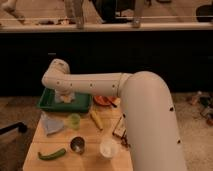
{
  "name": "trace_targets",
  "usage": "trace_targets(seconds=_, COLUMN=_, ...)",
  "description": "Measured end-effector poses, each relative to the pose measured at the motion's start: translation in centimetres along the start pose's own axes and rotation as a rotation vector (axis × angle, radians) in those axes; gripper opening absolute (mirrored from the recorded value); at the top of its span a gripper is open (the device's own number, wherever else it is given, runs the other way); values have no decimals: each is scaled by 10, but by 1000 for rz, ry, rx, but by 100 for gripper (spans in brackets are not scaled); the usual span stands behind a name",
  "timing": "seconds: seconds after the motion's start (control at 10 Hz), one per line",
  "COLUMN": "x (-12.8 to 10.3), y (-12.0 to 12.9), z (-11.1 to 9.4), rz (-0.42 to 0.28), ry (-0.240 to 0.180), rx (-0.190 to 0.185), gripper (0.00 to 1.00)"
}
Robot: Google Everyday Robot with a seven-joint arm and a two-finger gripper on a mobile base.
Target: Place sponge in tray
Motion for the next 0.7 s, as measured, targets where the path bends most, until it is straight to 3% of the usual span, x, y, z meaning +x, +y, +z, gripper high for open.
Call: trace_targets(seconds=0.7, x=7, y=-6, z=46, rz=35, ry=20, rx=-76, gripper=0)
